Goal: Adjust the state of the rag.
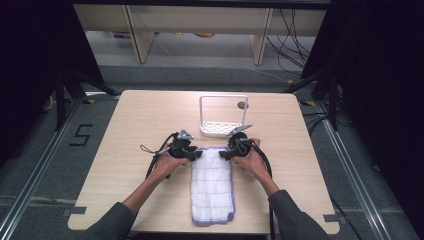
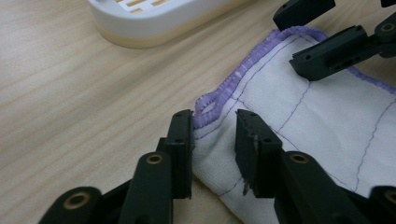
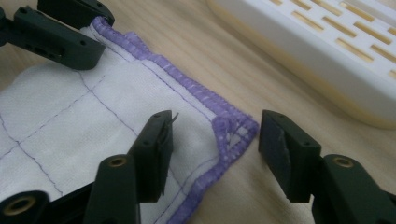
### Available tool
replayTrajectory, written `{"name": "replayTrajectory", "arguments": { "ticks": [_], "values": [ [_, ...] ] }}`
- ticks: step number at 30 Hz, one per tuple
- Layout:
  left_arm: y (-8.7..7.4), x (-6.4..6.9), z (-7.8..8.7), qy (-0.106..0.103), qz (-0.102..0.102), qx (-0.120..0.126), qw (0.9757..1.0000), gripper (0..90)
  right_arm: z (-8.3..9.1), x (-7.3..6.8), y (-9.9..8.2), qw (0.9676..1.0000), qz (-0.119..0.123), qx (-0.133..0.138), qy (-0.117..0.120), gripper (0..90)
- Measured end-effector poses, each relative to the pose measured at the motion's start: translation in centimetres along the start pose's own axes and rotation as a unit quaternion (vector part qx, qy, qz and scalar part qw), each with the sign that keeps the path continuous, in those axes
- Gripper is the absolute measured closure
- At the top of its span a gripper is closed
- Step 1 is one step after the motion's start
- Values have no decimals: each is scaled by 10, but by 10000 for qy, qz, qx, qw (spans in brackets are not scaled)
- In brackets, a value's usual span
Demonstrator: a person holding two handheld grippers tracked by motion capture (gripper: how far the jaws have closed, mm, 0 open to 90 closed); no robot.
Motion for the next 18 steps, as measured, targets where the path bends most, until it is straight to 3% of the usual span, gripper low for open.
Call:
{"name": "replayTrajectory", "arguments": {
  "ticks": [4,5,7,9,11,12,13,15,16,18],
  "values": [
    [0,0,2,-6,-87,20,10000,741,0,-1,1,9999,30,11,101,564],
    [0,0,3,35,-81,69,9999,767,-2,-2,1,9998,-15,81,164,658],
    [0,0,3,-13,-131,41,9999,775,-2,-2,1,9998,-16,76,162,681],
    [1,1,4,29,-114,85,9999,795,0,-5,0,9990,115,65,416,779],
    [2,2,5,18,-147,113,9998,799,1,-7,0,9989,75,38,469,797],
    [2,2,5,10,-159,127,9998,805,1,-5,0,9988,234,112,422,813],
    [3,3,5,7,-169,142,9998,812,2,-7,-2,9992,117,107,364,828],
    [4,4,7,39,-187,153,9997,814,3,-8,-1,9987,129,143,465,831],
    [4,4,8,1,-204,164,9997,816,7,-9,-1,9989,145,82,432,834],
    [6,5,11,33,-197,232,9995,817,7,-8,-1,9989,186,224,362,835]
  ]
}}
Point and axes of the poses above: each handheld gripper's, and its own axes: z roughly backward along the jaws, y roughly out of its top, x roughly to its right, the point moved 2 cm from there along -z, roughly forward along the jaws, and after that the axes turned 9 degrees about x, right-handed, at the moved point
